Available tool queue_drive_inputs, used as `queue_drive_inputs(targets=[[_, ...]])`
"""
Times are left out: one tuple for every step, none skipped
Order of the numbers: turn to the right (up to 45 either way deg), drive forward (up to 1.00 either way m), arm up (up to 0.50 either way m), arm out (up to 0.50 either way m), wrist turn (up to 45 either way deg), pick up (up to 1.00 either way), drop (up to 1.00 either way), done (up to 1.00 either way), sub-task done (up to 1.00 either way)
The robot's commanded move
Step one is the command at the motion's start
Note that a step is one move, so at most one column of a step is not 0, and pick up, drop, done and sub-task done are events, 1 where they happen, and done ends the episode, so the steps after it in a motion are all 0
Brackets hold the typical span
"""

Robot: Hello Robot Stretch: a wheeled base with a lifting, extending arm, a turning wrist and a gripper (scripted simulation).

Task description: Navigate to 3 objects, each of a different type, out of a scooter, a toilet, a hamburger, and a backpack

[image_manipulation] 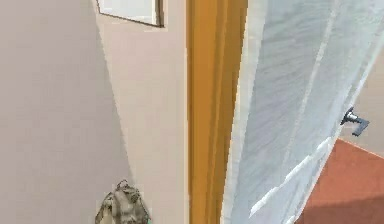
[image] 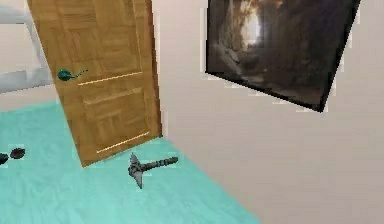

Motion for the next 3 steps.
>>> queue_drive_inputs(targets=[[0.0,0.95,0.0,0.0,0.0,0.0,0.0,0.0,0.0],[-45.0,0.0,0.0,0.0,0.0,0.0,0.0,0.0,0.0],[-30.0,0.0,0.0,0.0,0.0,0.0,0.0,0.0,0.0]])
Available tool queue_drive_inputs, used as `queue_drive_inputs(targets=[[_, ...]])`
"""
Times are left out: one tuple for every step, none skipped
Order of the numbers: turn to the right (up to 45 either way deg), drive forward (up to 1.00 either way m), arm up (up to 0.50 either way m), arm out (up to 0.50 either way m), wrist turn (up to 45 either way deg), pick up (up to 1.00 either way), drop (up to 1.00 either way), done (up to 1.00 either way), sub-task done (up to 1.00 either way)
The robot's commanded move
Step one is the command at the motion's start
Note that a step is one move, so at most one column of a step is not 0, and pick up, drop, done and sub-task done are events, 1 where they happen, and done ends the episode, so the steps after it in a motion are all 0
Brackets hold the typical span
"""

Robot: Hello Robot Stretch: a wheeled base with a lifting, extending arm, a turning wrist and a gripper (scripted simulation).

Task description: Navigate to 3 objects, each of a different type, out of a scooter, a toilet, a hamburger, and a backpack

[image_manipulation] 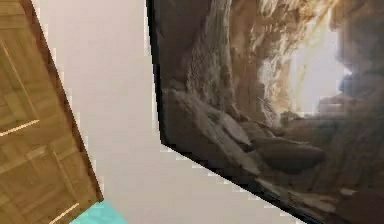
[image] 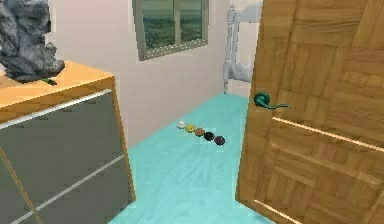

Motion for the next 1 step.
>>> queue_drive_inputs(targets=[[0.0,0.95,0.0,0.0,0.0,0.0,0.0,0.0,0.0]])
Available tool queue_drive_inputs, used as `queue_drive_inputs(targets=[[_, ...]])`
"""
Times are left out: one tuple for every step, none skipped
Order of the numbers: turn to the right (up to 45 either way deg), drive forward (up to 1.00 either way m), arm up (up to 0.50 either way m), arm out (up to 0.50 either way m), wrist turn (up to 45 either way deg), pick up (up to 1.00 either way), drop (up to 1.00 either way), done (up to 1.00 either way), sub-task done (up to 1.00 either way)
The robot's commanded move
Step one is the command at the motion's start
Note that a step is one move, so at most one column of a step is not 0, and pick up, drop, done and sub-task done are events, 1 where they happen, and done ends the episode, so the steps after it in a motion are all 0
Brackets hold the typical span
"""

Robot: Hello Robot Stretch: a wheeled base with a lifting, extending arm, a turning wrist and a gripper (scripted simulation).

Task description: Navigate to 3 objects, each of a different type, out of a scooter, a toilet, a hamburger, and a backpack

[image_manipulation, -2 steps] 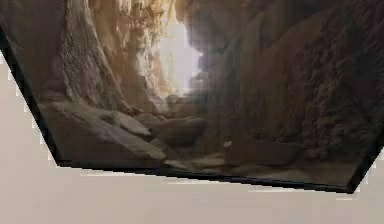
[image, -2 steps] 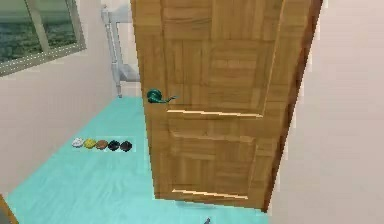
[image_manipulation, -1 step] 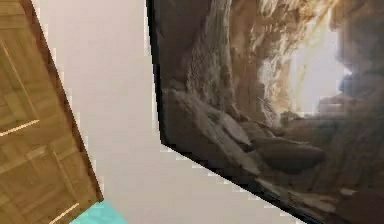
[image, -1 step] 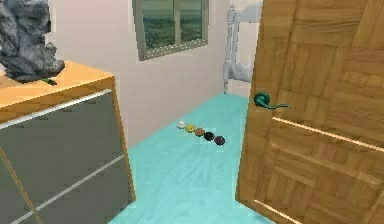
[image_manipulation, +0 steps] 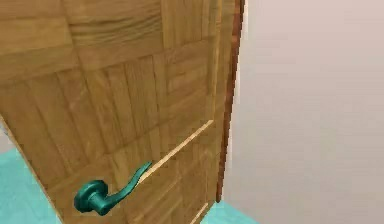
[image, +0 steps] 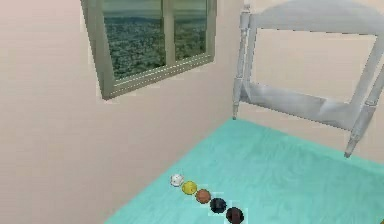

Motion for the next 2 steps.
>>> queue_drive_inputs(targets=[[33.0,0.0,0.0,0.0,0.0,0.0,0.0,0.0,0.0],[0.0,0.25,0.0,0.0,0.0,0.0,0.0,0.0,0.0]])
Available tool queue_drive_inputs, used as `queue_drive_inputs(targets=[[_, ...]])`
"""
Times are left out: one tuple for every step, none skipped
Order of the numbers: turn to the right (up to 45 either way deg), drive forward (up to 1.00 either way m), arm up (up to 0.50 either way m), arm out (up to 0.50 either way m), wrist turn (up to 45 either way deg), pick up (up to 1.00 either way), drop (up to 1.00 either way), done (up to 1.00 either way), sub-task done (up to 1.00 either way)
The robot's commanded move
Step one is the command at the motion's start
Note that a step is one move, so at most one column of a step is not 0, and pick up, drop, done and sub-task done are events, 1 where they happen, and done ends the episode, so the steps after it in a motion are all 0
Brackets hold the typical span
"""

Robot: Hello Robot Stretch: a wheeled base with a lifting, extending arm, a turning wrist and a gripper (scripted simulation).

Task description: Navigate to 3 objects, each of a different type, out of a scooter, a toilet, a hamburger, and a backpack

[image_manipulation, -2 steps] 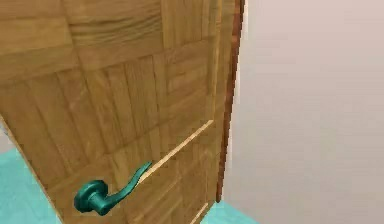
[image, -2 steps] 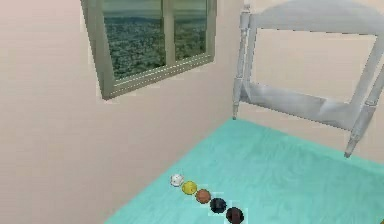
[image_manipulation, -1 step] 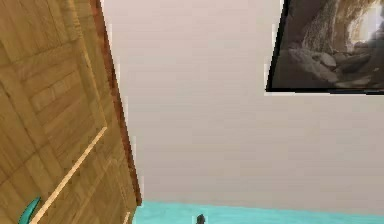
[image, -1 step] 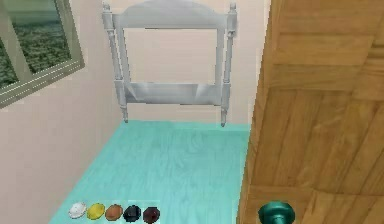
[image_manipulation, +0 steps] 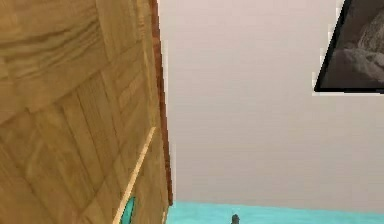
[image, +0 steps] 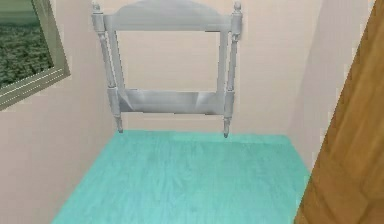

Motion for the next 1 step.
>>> queue_drive_inputs(targets=[[3.0,0.0,0.0,0.0,0.0,0.0,0.0,0.0,0.0]])
